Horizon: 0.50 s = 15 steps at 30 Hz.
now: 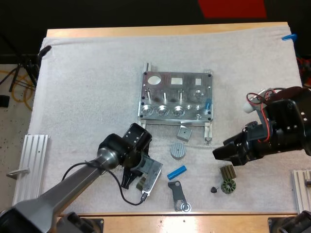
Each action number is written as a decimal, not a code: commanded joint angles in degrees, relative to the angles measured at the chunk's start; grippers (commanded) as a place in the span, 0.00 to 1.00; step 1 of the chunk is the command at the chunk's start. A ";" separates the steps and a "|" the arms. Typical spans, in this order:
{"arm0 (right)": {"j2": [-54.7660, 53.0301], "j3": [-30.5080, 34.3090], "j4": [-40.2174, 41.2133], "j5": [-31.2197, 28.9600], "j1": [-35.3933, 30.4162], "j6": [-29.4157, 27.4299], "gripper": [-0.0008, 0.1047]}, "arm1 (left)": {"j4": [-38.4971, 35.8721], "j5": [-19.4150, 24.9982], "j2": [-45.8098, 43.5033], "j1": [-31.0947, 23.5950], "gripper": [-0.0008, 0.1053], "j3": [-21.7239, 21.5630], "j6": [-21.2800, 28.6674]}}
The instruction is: Load cells from right to left
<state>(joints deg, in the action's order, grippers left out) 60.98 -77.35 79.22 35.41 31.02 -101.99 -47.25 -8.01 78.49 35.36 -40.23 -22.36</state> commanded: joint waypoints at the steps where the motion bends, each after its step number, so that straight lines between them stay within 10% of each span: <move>1: -0.45 0.05 -1.35 -0.20 -0.15 0.25 0.48 | -0.28 0.58 -1.86 0.28 0.10 -0.19 -2.37; 15: 0.49 1.72 -9.09 -3.50 -0.15 3.00 0.48 | -0.11 0.07 -16.07 0.28 0.10 -0.19 -19.38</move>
<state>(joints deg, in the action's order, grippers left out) 61.25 -75.91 71.23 31.80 31.02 -99.19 -47.25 -8.01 63.38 35.36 -40.23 -40.38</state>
